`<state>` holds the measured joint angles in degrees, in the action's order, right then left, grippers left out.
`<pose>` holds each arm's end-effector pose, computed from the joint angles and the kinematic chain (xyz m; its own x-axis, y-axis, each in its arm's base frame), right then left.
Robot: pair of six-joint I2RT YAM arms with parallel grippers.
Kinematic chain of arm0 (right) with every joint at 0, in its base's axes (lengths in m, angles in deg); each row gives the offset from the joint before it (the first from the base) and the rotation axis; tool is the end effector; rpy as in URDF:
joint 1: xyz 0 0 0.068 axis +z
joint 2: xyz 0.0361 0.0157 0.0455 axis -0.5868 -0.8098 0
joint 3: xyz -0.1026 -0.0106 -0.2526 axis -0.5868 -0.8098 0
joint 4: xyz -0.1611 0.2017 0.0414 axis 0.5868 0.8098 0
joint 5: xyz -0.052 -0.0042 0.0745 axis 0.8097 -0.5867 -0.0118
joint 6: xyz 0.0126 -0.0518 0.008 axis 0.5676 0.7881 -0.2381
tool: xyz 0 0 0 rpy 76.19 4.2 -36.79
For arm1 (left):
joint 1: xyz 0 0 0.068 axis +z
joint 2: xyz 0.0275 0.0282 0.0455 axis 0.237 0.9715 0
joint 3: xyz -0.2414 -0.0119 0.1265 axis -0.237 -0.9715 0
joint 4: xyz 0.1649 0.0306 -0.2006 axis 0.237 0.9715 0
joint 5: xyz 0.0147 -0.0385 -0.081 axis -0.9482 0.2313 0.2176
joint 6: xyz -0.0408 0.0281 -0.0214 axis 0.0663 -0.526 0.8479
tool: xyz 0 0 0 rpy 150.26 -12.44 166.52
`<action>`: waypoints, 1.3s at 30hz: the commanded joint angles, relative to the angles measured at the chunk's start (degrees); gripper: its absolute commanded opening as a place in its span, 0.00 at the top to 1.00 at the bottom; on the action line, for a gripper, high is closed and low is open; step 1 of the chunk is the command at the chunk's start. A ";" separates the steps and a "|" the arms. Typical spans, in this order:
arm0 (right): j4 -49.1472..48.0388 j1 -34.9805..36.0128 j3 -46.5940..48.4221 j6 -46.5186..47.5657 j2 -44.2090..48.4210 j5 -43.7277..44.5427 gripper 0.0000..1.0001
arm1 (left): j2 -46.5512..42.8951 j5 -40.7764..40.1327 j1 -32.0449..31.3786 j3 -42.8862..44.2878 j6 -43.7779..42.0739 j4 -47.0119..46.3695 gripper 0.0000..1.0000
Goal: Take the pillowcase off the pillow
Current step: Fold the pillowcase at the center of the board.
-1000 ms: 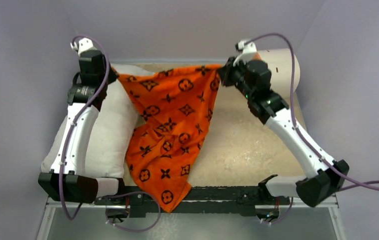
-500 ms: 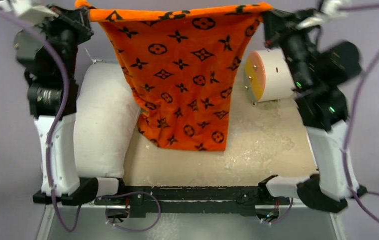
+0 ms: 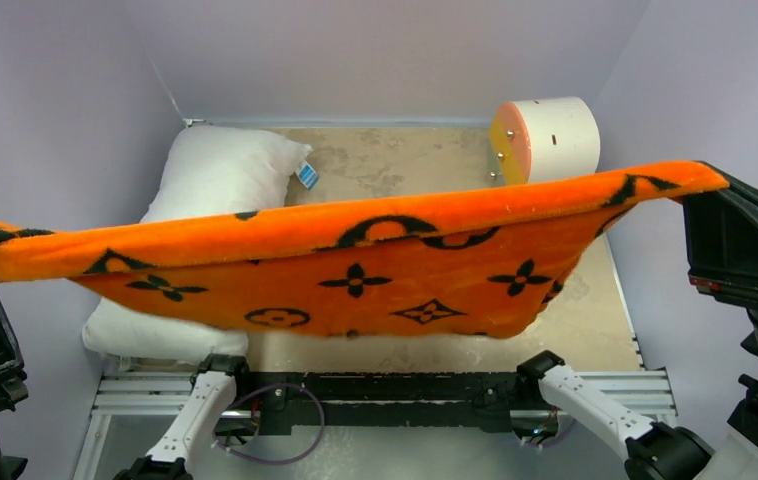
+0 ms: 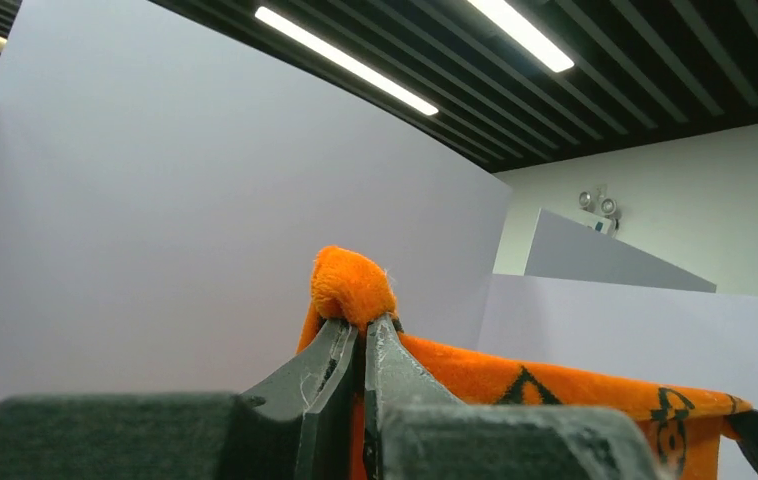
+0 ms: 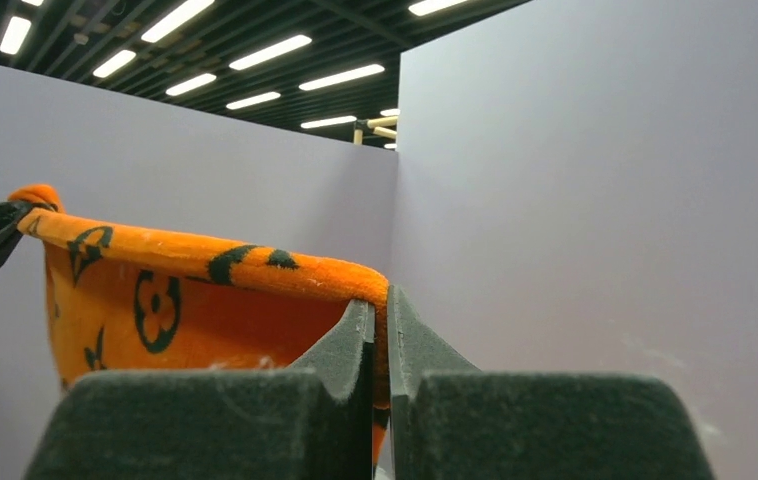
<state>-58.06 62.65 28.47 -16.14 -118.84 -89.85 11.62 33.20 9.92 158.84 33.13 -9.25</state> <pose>-0.0592 -0.0204 0.6423 0.6119 0.5438 -0.5743 -0.7008 0.7094 -0.0749 -0.1367 0.0069 0.6240 0.6171 -0.5914 -0.5191 0.5288 0.8002 -0.2829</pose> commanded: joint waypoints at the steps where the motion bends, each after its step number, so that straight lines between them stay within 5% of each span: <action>1: -4.09 -0.61 5.01 0.71 -2.34 9.15 1.00 | 5.28 -11.60 0.01 0.64 -3.09 4.30 1.00; 13: -3.37 -0.63 4.63 6.04 -6.19 16.90 1.00 | 11.42 -4.85 0.10 -2.51 -1.28 0.32 1.00; 25: -12.98 -0.72 -16.29 14.41 -18.22 28.89 1.00 | 21.37 -4.04 0.06 -32.06 -5.00 -16.72 1.00; 32: -21.94 -13.10 -18.72 8.88 -37.37 19.14 1.00 | 40.50 -7.67 -0.71 -36.08 -8.60 -29.71 1.00; 39: -20.89 -17.90 0.49 14.28 -63.35 19.65 1.00 | 68.04 -11.15 -4.64 -20.51 -12.81 -34.77 1.00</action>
<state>-73.16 46.06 16.12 -5.26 -175.47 -70.27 70.78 25.28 7.34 127.74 24.32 -34.80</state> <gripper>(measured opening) 0.020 0.027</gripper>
